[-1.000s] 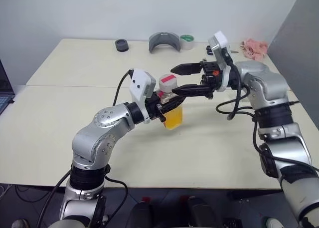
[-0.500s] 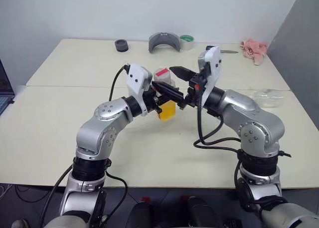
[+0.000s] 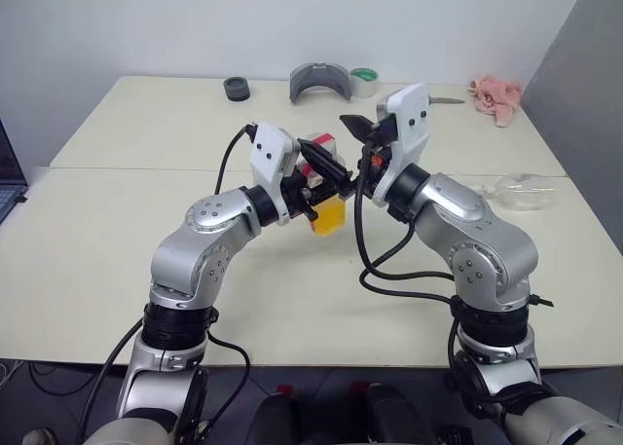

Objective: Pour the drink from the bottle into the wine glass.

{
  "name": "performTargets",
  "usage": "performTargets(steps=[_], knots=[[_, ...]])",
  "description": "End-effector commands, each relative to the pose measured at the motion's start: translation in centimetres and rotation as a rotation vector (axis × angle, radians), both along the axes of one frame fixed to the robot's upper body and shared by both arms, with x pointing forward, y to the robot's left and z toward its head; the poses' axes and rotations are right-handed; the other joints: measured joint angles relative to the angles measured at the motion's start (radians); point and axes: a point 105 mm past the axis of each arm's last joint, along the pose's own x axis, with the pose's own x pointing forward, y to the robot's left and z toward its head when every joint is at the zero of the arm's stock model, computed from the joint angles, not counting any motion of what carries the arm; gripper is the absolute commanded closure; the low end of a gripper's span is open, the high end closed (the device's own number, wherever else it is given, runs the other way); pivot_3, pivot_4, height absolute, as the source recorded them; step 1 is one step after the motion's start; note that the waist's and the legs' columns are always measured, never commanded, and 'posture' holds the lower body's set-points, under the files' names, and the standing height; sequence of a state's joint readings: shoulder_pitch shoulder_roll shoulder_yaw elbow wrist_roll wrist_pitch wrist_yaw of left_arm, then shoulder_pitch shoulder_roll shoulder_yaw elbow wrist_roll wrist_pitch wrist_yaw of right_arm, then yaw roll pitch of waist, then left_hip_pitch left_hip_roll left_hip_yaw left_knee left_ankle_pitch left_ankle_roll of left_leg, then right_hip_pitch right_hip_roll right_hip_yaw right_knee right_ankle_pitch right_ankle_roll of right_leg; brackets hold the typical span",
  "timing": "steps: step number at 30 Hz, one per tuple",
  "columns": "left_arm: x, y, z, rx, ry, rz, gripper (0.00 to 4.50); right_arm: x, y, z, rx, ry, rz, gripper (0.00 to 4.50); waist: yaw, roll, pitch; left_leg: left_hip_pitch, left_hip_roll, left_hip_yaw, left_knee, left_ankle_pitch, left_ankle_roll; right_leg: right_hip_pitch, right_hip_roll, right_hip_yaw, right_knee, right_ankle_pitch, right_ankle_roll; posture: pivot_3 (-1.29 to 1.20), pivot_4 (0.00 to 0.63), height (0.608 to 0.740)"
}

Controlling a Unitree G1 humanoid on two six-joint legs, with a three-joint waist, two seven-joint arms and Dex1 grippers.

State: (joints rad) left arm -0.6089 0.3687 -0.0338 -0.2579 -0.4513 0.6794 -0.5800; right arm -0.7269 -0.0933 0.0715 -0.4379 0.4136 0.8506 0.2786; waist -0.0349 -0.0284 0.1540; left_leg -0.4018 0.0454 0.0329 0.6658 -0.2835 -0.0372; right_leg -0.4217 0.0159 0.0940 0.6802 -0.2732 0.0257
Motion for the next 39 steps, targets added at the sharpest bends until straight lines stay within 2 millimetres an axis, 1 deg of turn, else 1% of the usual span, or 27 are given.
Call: performTargets(steps=[1,2,4,6,11,12,17,25,31,35,36,37,39], knots=[[-0.3,0.0,2.0,-0.010,-0.083,-0.009,2.66,-0.9,0.6,1.5,0.012,-0.075,0.039,0.01,0.000,0.000,0.000,0.000,0.000,0.000,0.000,0.000,0.000,0.000,0.000,0.000,0.000,0.000,0.000,0.00,0.150,0.740],[-0.3,0.0,2.0,-0.010,-0.083,-0.008,2.66,-1.0,0.7,1.5,0.012,-0.075,0.043,0.01,0.000,0.000,0.000,0.000,0.000,0.000,0.000,0.000,0.000,0.000,0.000,0.000,0.000,0.000,0.000,0.00,0.150,0.740],[-0.4,0.0,2.0,-0.010,-0.084,-0.008,2.66,-0.9,0.7,1.5,0.013,-0.074,0.045,0.38,0.000,0.000,0.000,0.000,0.000,0.000,0.000,0.000,0.000,0.000,0.000,0.000,0.000,0.000,0.000,0.00,0.150,0.740],[-0.4,0.0,2.0,-0.010,-0.084,-0.008,2.66,-0.9,0.8,1.5,0.012,-0.078,0.052,0.96,0.000,0.000,0.000,0.000,0.000,0.000,0.000,0.000,0.000,0.000,0.000,0.000,0.000,0.000,0.000,0.00,0.150,0.740],[-0.5,0.0,2.0,-0.010,-0.085,-0.007,2.66,-0.9,0.8,1.3,0.002,-0.083,0.065,2.72,0.000,0.000,0.000,0.000,0.000,0.000,0.000,0.000,0.000,0.000,0.000,0.000,0.000,0.000,0.000,0.00,0.150,0.740],[-0.5,0.0,2.0,-0.010,-0.085,-0.007,2.66,-0.9,0.8,1.3,0.001,-0.083,0.066,2.80,0.000,0.000,0.000,0.000,0.000,0.000,0.000,0.000,0.000,0.000,0.000,0.000,0.000,0.000,0.000,0.00,0.150,0.740],[-0.5,0.1,2.0,-0.010,-0.085,-0.005,2.66,-0.6,0.7,1.2,-0.003,-0.082,0.067,2.80,0.000,0.000,0.000,0.000,0.000,0.000,0.000,0.000,0.000,0.000,0.000,0.000,0.000,0.000,0.000,0.00,0.150,0.740],[-0.7,0.0,2.0,-0.009,-0.081,-0.012,2.66,0.3,-0.2,1.2,-0.043,-0.097,0.075,2.80,0.000,0.000,0.000,0.000,0.000,0.000,0.000,0.000,0.000,0.000,0.000,0.000,0.000,0.000,0.000,0.00,0.150,0.740],[-1.1,0.0,1.9,-0.010,-0.077,-0.026,2.66,0.4,-0.7,1.0,-0.071,-0.092,0.172,2.80,0.000,0.000,0.000,0.000,0.000,0.000,0.000,0.000,0.000,0.000,0.000,0.000,0.000,0.000,0.000,0.00,0.150,0.740],[-1.1,0.1,1.9,-0.008,-0.078,-0.023,2.66,0.2,-0.9,1.4,-0.058,-0.087,0.226,2.80,0.000,0.000,0.000,0.000,0.000,0.000,0.000,0.000,0.000,0.000,0.000,0.000,0.000,0.000,0.000,0.00,0.150,0.740],[-1.2,0.1,1.9,-0.008,-0.078,-0.022,2.66,0.0,-0.9,1.4,-0.055,-0.085,0.237,2.51,0.000,0.000,0.000,0.000,0.000,0.000,0.000,0.000,0.000,0.000,0.000,0.000,0.000,0.000,0.000,0.00,0.150,0.740],[-1.2,0.1,1.9,-0.007,-0.078,-0.021,2.66,-0.1,-0.8,1.5,-0.050,-0.084,0.251,2.38,0.000,0.000,0.000,0.000,0.000,0.000,0.000,0.000,0.000,0.000,0.000,0.000,0.000,0.000,0.000,0.00,0.150,0.740],[-1.2,0.1,1.9,-0.007,-0.079,-0.020,2.66,-0.3,-0.7,1.5,-0.046,-0.084,0.264,1.80,0.000,0.000,0.000,0.000,0.000,0.000,0.000,0.000,0.000,0.000,0.000,0.000,0.000,0.000,0.000,0.00,0.150,0.740]])
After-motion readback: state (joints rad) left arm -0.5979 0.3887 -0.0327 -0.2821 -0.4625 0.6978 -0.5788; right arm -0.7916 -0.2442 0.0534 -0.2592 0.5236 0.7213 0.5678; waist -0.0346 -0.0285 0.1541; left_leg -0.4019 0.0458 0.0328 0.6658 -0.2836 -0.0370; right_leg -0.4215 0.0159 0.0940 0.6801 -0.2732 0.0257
